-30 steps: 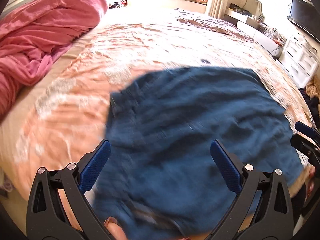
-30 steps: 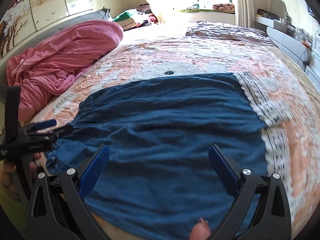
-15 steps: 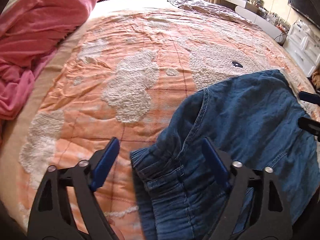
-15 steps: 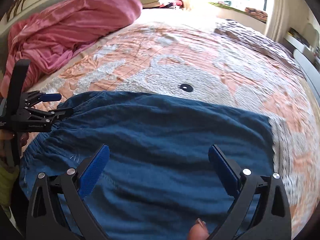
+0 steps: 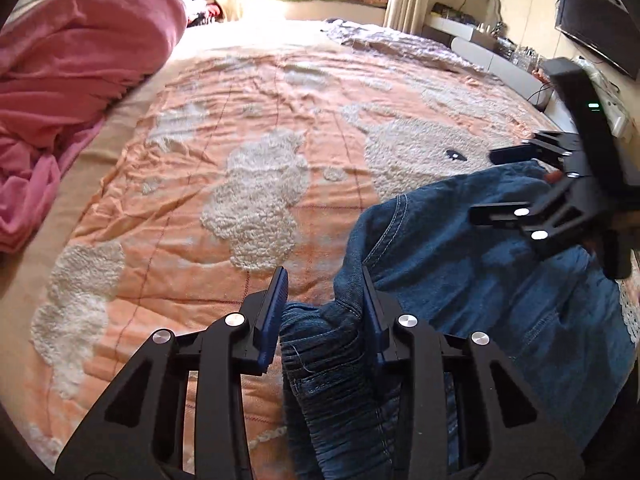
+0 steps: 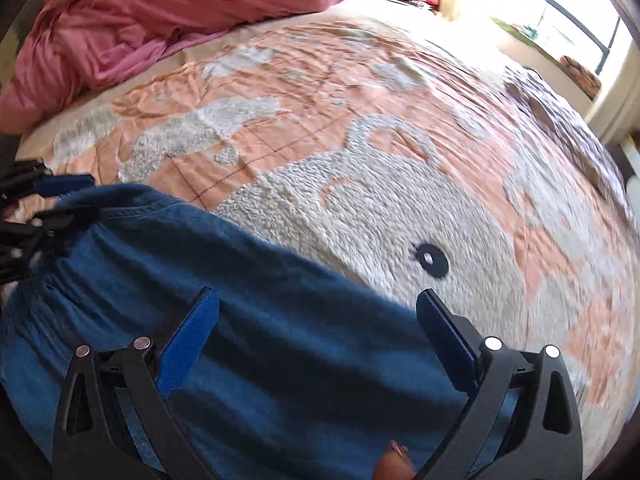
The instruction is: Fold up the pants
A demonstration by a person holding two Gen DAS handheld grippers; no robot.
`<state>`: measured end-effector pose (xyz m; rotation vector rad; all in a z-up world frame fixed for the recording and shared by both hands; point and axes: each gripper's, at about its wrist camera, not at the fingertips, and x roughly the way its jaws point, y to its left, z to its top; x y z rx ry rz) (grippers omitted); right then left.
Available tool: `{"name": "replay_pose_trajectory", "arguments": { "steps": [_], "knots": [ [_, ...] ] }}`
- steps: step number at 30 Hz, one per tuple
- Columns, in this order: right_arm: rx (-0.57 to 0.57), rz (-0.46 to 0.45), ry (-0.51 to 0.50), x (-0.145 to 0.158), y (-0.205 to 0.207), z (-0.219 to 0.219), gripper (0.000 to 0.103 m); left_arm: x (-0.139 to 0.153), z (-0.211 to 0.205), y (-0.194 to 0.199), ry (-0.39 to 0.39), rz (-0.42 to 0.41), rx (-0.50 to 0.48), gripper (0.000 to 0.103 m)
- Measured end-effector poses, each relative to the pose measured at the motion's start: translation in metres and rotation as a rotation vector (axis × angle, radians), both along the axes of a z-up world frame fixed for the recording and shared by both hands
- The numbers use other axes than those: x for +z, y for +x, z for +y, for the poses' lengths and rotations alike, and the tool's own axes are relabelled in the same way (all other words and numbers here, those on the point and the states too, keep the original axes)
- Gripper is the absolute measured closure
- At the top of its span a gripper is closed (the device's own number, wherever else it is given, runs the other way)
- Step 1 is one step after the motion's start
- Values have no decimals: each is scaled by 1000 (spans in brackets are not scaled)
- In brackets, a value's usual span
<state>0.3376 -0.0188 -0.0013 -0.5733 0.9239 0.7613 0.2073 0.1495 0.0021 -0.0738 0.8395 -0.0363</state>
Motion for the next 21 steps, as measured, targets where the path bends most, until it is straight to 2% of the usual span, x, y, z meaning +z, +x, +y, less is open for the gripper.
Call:
{"name": "replay_pose_trajectory", "arguments": {
  "steps": [2, 3, 4, 7, 9, 12, 21],
  "knots": [
    [63, -23, -52, -5, 2, 14, 6, 6, -1, -6, 0, -38, -12, 76],
    [91, -36, -75, -7, 2, 21, 12, 9, -2, -8, -1, -50, -22, 76],
    [114, -23, -76, -8, 1, 25, 37, 10, -4, -10, -3, -61, -34, 76],
    [186, 21, -62, -10, -11, 34, 80, 7, -6, -9, 6, -55, -40, 76],
    [206, -12, -55, -10, -24, 34, 92, 5, -3, -8, 0, -51, -34, 76],
    [151, -85, -2, 2, -44, 24, 99, 6, 0, -12, -9, -66, -22, 76],
    [18, -147, 204, 49, -104, -27, 100, 32, -17, -44, 76, -183, -46, 76]
  ]
}}
